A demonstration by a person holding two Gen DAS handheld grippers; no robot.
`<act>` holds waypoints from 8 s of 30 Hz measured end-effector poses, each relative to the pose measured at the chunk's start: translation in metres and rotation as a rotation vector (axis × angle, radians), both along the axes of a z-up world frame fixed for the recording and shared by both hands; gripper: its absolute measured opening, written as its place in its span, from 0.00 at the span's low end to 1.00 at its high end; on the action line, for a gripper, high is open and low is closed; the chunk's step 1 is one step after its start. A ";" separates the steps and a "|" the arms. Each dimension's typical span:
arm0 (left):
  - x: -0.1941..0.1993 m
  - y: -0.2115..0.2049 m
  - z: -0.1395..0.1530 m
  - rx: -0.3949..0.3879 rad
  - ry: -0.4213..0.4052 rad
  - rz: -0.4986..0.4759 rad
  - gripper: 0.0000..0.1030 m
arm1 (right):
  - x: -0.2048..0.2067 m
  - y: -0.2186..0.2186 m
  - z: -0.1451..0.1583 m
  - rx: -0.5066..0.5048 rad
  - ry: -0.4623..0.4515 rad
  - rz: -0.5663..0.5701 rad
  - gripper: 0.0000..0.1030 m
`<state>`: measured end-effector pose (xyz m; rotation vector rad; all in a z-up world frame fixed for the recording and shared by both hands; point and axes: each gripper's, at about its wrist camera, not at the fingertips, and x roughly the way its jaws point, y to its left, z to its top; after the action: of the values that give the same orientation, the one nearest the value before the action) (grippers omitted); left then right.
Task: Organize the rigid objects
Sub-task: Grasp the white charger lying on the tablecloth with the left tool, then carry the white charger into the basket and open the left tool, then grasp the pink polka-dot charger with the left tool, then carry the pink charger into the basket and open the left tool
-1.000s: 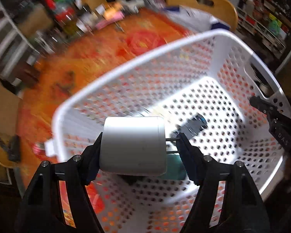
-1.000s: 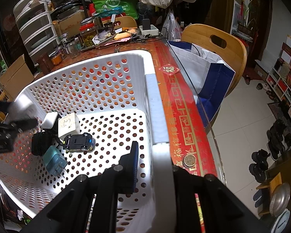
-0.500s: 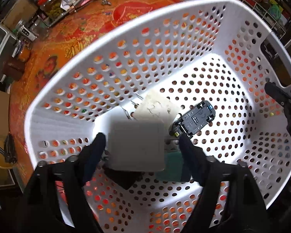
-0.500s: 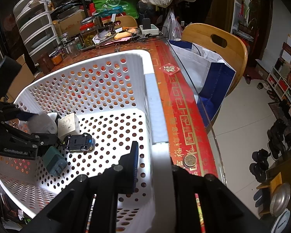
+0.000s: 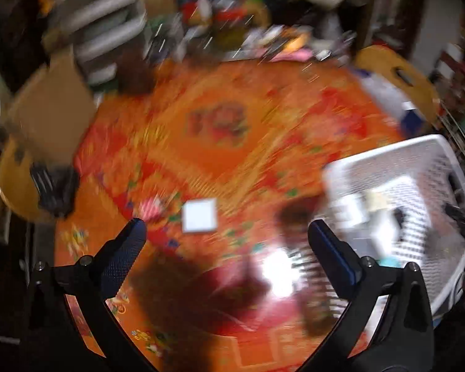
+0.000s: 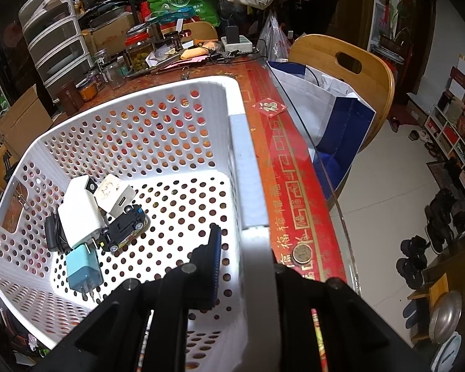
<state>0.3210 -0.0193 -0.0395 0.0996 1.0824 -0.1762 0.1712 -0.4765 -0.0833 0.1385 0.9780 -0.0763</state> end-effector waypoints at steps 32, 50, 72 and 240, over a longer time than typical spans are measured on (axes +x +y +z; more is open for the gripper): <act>0.047 0.005 -0.123 -0.011 0.039 0.101 0.54 | 0.000 0.000 -0.001 -0.045 0.026 -0.024 0.14; -0.015 -0.004 -0.052 0.139 -0.336 0.167 0.54 | -0.002 -0.001 0.000 -0.041 0.024 -0.014 0.14; -0.085 -0.042 0.042 0.180 -0.523 0.131 0.54 | 0.000 -0.001 0.001 -0.022 0.006 0.014 0.14; -0.099 -0.231 -0.010 0.229 -0.151 -0.252 0.40 | -0.002 -0.001 0.001 0.030 -0.043 0.019 0.17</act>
<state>0.2220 -0.2498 -0.0495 0.4496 0.9337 -0.2665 0.1694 -0.4771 -0.0825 0.1580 0.9381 -0.0410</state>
